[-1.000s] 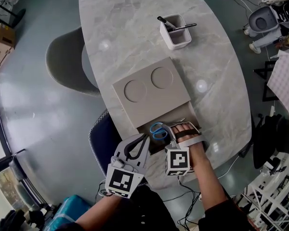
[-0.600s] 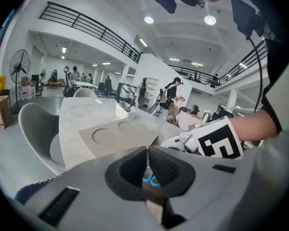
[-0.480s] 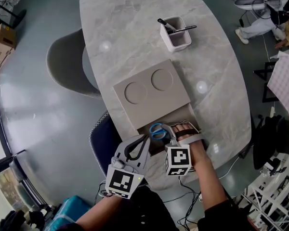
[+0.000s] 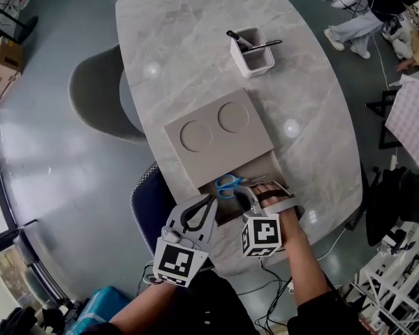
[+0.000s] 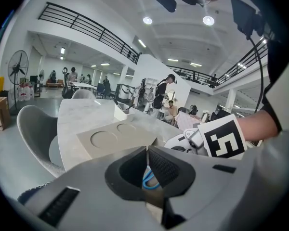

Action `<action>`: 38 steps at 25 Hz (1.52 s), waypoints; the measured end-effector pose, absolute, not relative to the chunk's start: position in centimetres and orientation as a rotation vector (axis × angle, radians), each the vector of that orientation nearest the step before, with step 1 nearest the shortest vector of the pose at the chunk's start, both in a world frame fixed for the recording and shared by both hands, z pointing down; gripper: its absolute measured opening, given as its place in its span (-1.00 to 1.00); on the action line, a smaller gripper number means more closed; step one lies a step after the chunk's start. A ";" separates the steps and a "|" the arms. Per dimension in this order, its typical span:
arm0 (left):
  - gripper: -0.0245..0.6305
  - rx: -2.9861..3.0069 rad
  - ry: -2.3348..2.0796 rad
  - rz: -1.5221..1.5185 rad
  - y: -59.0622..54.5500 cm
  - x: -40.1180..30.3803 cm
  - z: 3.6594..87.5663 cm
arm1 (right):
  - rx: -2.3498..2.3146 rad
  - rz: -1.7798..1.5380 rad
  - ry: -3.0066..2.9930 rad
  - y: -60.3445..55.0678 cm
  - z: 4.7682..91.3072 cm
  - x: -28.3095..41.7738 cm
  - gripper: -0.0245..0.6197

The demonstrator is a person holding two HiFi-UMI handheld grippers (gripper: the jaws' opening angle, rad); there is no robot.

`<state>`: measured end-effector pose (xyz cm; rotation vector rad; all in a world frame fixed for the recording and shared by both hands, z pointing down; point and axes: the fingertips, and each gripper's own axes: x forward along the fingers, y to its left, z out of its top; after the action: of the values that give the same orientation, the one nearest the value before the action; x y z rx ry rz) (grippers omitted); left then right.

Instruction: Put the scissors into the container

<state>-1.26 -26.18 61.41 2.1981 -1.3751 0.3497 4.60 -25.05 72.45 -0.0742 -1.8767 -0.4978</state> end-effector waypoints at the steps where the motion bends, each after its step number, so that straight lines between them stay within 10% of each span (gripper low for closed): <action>1: -0.85 2.202 -1.377 0.349 -26.2 -1.2 61.2 | -0.067 -0.495 -1.883 -25.2 72.1 4.6 -0.90; 38: -0.86 2.496 -1.524 0.196 -20.5 -0.4 45.1 | 1.111 -0.059 -2.490 -22.6 45.1 8.6 -0.93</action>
<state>-0.36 -20.48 45.06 2.4964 -1.5237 0.1959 8.60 -22.61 45.12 1.1108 -2.4897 -0.0585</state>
